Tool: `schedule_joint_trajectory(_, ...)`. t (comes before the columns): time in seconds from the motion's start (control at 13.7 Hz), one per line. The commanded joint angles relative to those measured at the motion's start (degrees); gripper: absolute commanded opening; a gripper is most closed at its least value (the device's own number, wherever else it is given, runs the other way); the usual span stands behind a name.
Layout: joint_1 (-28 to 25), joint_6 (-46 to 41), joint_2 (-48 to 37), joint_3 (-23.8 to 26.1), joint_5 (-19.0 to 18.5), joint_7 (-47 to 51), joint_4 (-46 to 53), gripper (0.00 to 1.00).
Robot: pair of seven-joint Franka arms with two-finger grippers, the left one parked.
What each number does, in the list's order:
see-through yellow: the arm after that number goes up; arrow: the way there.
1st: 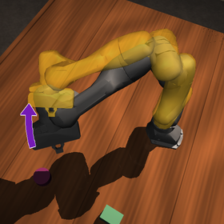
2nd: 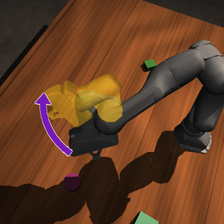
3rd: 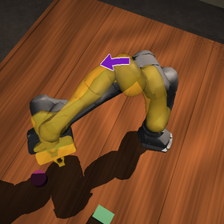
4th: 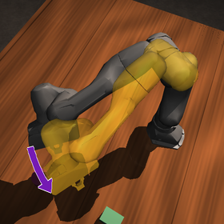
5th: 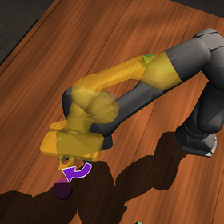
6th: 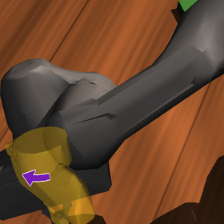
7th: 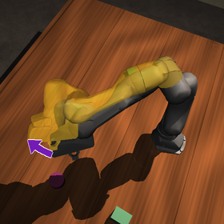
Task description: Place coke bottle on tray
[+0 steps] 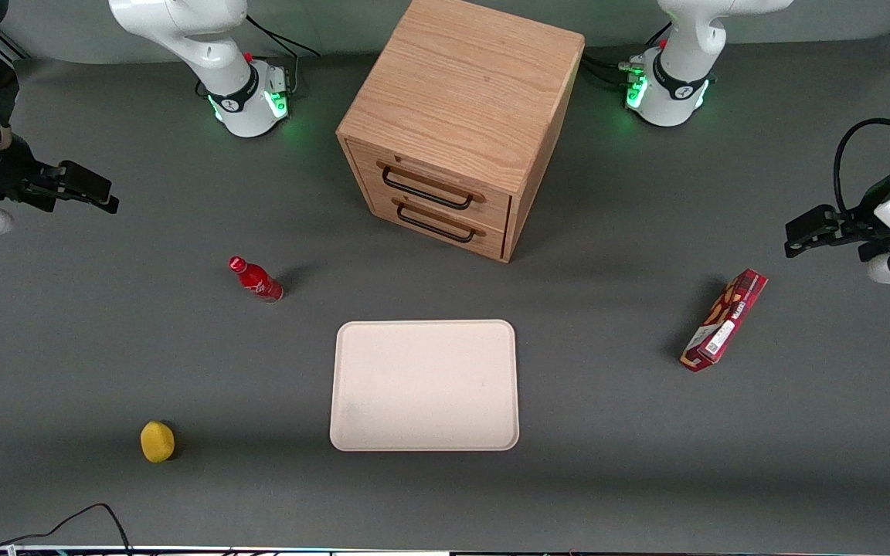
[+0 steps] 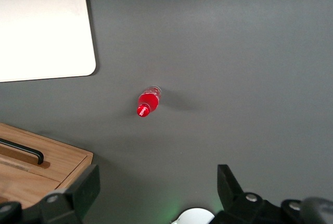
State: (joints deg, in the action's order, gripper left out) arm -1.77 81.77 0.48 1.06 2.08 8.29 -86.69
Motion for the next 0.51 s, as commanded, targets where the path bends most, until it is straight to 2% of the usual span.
schedule_joint_trajectory(0.0, -0.3, -2.4, 1.3, -0.7, 0.6, 1.3, 2.8, 1.00)
schedule_joint_trajectory(0.44, -0.8, -1.5, 1.5, 0.3, 1.0, 1.9, -0.4, 1.00)
